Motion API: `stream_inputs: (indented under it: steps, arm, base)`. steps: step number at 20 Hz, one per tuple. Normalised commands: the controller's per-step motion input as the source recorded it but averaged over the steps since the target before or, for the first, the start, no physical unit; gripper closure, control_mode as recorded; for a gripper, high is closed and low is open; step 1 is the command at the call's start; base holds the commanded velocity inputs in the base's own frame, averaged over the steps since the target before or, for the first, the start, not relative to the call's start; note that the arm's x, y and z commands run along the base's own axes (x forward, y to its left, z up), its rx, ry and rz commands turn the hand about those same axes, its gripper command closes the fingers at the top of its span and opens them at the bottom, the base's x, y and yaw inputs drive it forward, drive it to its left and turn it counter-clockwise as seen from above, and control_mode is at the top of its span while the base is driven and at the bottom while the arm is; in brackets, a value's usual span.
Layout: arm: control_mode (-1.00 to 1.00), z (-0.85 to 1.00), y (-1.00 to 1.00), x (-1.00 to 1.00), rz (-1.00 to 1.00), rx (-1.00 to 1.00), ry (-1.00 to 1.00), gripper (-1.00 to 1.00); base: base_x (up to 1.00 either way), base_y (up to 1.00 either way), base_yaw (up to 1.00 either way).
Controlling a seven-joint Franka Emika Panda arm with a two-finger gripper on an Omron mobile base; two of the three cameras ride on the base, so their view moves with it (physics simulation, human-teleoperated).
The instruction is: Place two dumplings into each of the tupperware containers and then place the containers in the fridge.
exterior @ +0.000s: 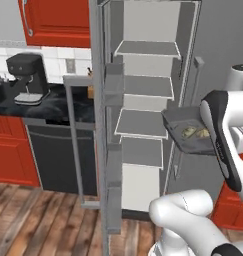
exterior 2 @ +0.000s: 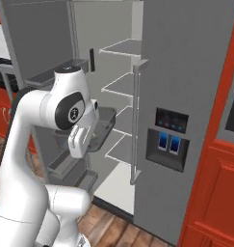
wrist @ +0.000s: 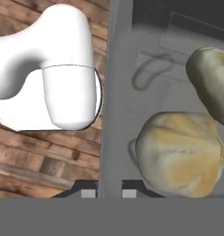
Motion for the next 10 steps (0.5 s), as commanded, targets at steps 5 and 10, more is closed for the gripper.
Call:
stream_inputs:
  steps: [5,10]
  arm:
    - [1.00,0.00,0.00,0.00,0.00,0.00,0.00,1.00]
    - [1.00,0.00,0.00,0.00,0.00,0.00,0.00,1.00]
  base:
    - [0.64,0.26,0.07]
    - [0.63,0.28,0.00]
